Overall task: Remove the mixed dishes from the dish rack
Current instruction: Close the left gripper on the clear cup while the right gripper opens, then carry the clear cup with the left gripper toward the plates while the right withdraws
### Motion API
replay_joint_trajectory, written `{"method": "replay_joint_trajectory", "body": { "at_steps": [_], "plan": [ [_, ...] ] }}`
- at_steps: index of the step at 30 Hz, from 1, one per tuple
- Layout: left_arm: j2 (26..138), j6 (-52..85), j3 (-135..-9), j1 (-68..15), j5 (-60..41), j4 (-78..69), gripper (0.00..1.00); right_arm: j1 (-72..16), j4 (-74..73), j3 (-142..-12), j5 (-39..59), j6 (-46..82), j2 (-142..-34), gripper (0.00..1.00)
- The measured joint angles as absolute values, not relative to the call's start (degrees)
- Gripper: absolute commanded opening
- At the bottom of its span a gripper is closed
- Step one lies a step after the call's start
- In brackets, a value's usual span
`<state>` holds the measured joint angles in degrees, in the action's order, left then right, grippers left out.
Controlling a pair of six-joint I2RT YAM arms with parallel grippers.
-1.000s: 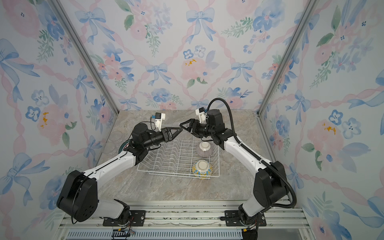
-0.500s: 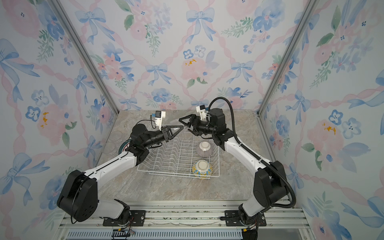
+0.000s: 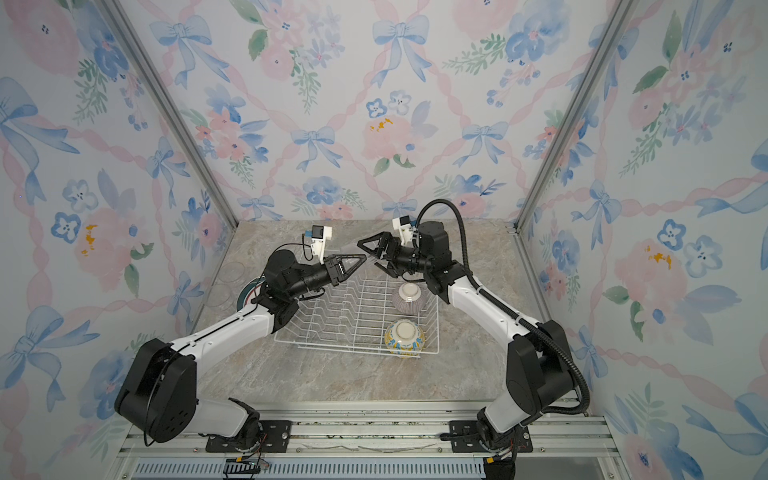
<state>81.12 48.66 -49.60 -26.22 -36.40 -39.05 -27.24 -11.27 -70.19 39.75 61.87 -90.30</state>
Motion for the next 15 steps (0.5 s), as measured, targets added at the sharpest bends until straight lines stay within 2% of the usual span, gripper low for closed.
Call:
{"method": "replay_joint_trajectory", "body": {
  "at_steps": [6, 15],
  "plan": [
    [79.99, 46.83, -49.63, -26.06, -33.95, -34.48, 0.00, -27.03, -8.95, -70.19, 37.65, 58.26, -90.30, 0.97],
    [76.23, 43.31, -50.06, -23.81, -26.63, -17.21, 0.00, -25.85, 2.11, -70.24, 28.32, 45.58, -86.89, 0.97]
  ]
}}
